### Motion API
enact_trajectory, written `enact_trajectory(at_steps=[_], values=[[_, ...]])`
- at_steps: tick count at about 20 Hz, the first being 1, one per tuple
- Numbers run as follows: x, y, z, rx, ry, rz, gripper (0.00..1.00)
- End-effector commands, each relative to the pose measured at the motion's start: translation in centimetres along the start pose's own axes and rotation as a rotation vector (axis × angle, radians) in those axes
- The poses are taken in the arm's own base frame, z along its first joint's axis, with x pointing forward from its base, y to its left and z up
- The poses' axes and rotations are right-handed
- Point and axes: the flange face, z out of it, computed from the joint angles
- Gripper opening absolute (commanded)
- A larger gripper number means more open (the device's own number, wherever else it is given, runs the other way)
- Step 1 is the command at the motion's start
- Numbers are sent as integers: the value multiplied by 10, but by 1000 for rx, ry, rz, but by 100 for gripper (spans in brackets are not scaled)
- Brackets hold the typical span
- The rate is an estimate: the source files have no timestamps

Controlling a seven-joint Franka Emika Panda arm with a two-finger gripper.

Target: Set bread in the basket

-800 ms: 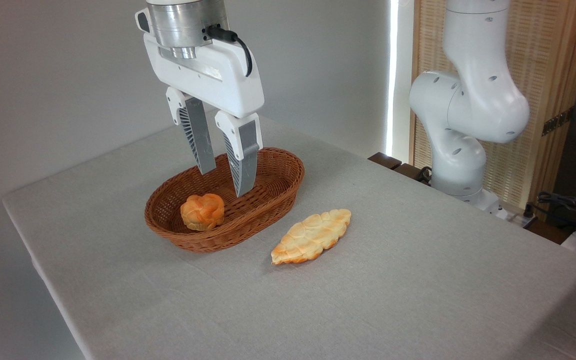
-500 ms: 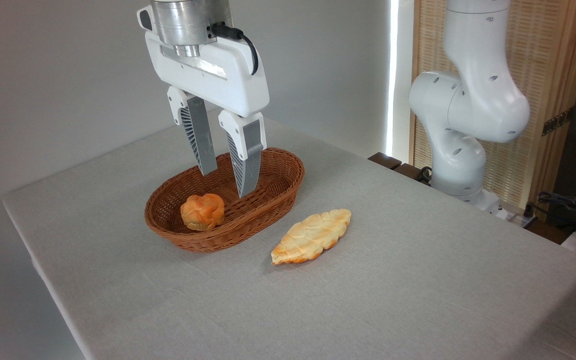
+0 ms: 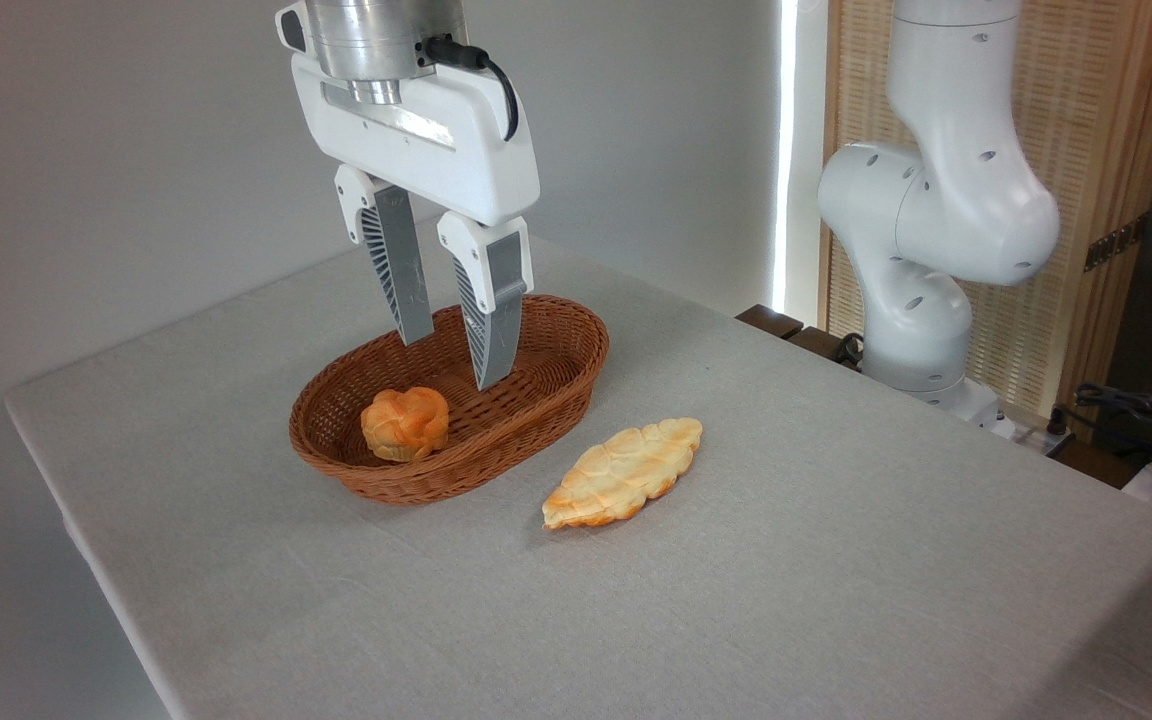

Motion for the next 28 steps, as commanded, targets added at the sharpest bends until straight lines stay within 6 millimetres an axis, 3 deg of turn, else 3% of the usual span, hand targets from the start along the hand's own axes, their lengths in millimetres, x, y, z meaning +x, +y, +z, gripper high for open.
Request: enact_trajectory(at_steps=[1, 13, 23, 28], values=[[-1, 0, -1, -7, 17, 1, 100], [-1, 0, 0, -6, 16, 1, 100], [-5, 3, 11, -18, -8, 15, 100], [-21, 15, 18, -18, -14, 45, 100]])
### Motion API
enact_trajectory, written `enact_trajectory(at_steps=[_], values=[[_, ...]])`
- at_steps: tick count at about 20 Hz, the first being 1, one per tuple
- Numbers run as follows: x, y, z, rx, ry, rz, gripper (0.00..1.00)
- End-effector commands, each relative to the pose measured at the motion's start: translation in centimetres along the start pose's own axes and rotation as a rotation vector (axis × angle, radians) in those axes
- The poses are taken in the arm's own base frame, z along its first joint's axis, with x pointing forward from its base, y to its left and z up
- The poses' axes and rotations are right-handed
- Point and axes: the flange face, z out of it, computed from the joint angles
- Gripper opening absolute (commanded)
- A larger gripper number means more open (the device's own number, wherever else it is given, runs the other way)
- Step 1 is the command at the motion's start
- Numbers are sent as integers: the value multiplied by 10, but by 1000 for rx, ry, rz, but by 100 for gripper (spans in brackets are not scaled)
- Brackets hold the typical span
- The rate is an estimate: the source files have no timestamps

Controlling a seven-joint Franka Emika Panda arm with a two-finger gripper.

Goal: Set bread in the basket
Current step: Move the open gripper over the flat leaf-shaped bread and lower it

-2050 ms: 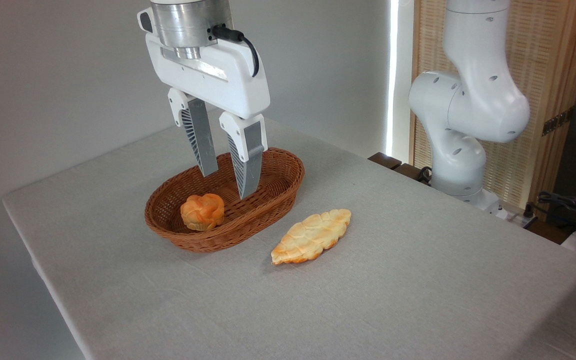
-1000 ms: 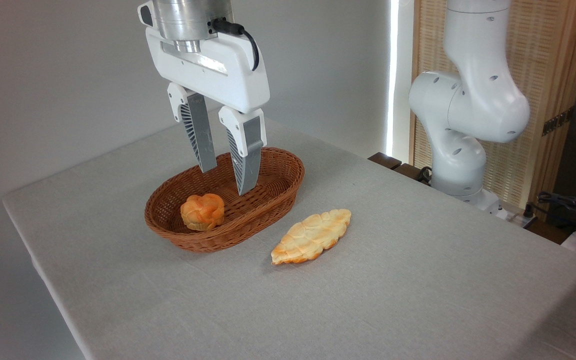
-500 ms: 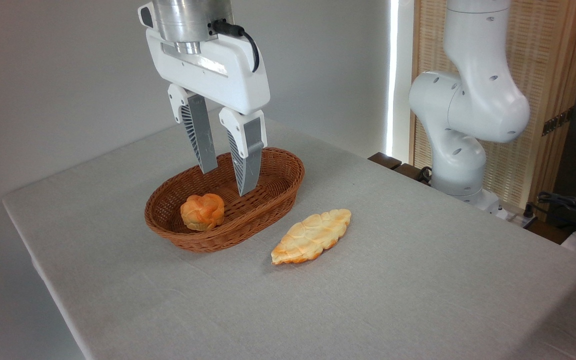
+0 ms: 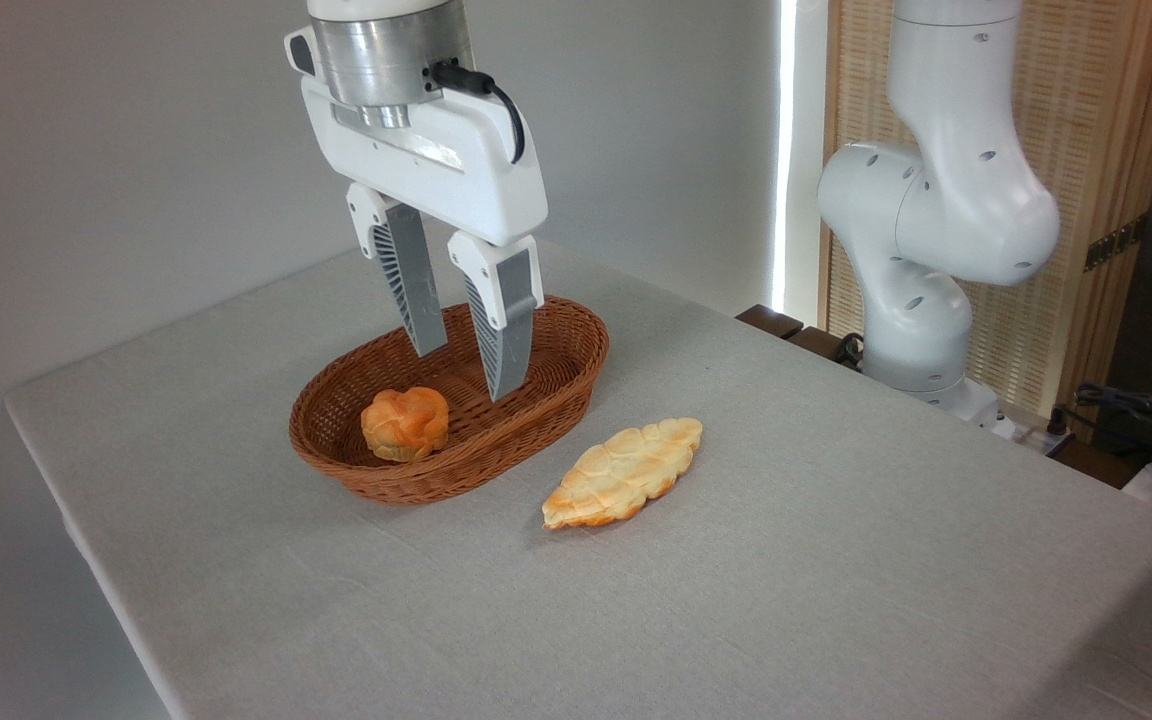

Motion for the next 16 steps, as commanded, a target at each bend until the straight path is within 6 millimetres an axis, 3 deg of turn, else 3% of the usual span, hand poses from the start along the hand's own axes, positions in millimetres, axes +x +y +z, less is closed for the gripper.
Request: enact_trajectory(at_steps=[1, 4, 9, 16], values=[[-19, 15, 4, 10, 18, 47, 100], [-39, 29, 15, 6, 12, 72, 100], [-80, 52, 57, -6, -90, 97, 100], [-86, 57, 79, -2, -127, 120, 100]])
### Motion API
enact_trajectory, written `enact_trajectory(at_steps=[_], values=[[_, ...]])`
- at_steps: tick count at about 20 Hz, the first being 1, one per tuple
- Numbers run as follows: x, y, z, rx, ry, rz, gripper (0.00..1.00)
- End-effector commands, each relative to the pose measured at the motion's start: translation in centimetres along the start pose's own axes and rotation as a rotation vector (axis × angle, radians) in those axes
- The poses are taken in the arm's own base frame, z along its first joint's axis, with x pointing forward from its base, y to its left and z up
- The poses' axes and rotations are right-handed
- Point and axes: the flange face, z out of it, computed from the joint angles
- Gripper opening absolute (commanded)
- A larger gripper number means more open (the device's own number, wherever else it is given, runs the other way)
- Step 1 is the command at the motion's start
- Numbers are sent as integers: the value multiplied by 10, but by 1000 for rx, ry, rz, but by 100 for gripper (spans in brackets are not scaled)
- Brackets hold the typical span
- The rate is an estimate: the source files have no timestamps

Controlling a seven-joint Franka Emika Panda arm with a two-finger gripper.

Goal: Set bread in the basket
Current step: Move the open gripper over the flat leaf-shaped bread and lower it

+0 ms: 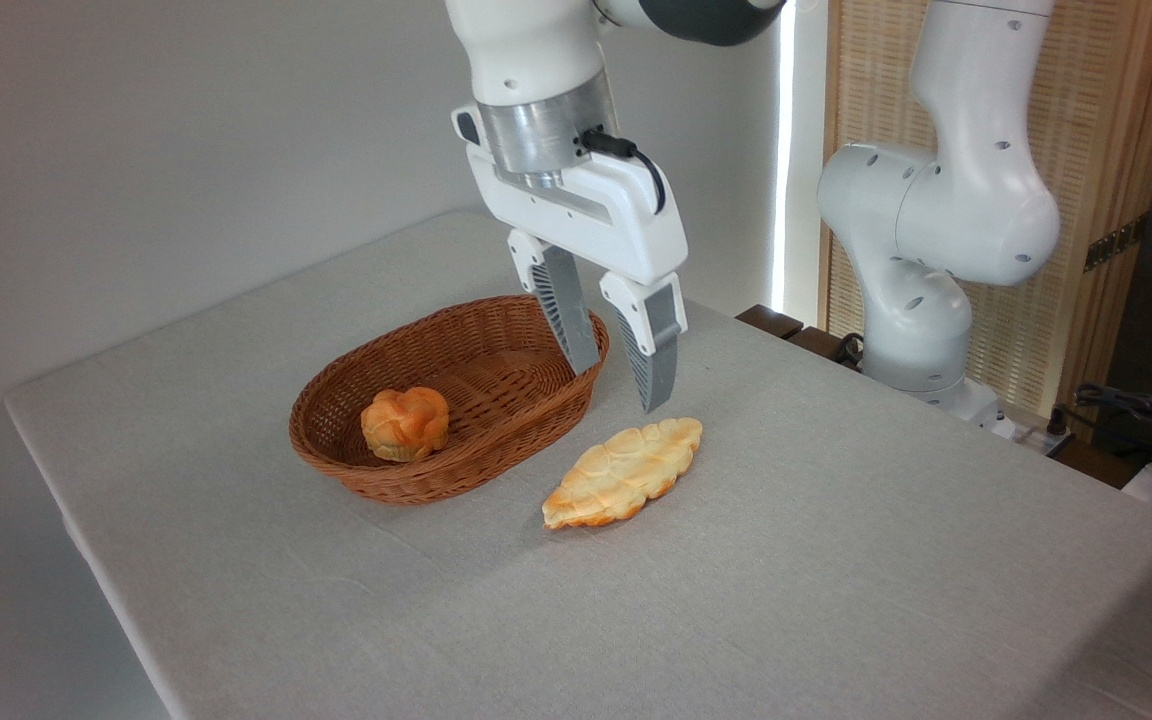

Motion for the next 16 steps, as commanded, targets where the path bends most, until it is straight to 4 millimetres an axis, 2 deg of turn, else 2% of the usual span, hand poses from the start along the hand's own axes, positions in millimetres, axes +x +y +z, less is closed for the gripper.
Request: enact_trajectory(at_steps=[1, 6, 16], values=[[-3, 3, 13, 18, -3, 26, 100], [-4, 4, 28, 8, -12, 26, 100], [-7, 8, 37, 6, -14, 29, 100]])
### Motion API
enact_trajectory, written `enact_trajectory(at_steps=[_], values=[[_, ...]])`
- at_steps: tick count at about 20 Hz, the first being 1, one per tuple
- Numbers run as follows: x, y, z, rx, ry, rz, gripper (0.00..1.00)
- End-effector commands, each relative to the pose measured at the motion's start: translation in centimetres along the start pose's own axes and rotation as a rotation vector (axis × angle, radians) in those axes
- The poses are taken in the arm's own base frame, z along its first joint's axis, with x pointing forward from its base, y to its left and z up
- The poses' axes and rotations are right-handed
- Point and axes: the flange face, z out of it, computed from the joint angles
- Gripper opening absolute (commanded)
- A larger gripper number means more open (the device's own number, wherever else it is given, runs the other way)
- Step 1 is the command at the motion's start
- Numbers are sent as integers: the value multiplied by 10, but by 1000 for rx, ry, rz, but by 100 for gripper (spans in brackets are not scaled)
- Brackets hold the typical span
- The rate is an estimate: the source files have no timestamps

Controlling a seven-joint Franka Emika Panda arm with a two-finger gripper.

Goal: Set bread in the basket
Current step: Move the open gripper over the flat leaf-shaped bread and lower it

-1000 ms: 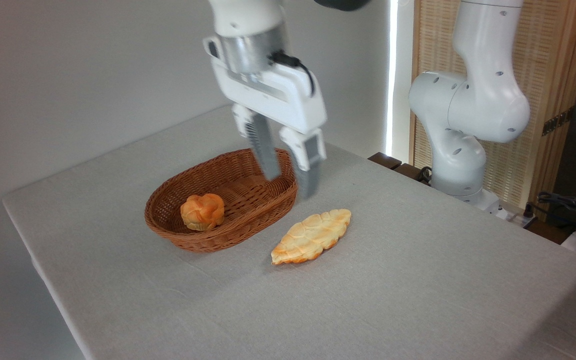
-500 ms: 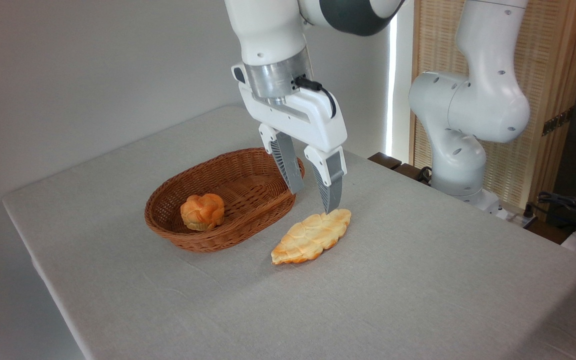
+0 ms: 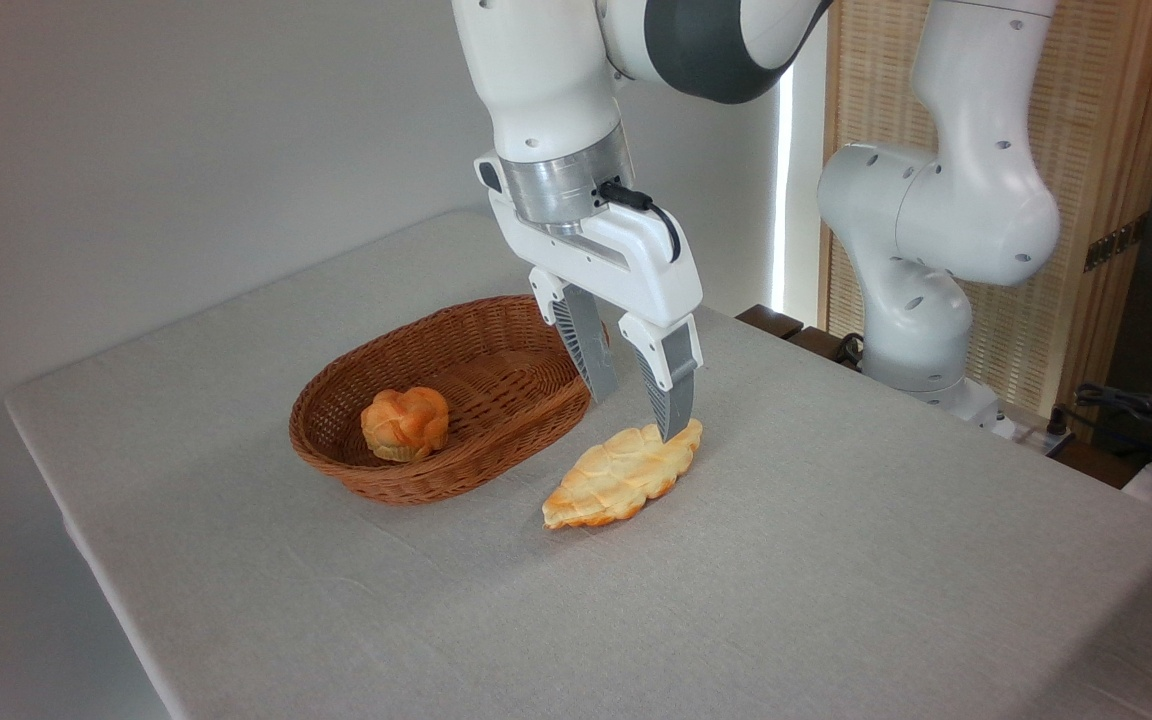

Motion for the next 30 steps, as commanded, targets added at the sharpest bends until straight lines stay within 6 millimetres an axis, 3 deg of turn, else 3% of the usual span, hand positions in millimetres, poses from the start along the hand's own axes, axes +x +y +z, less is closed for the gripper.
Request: enact_trajectory(at_steps=[1, 25, 30], values=[[-4, 4, 2, 22, 5, 24, 100], [-11, 22, 85, -4, -22, 43, 100], [-8, 20, 87, 5, -3, 41, 100]])
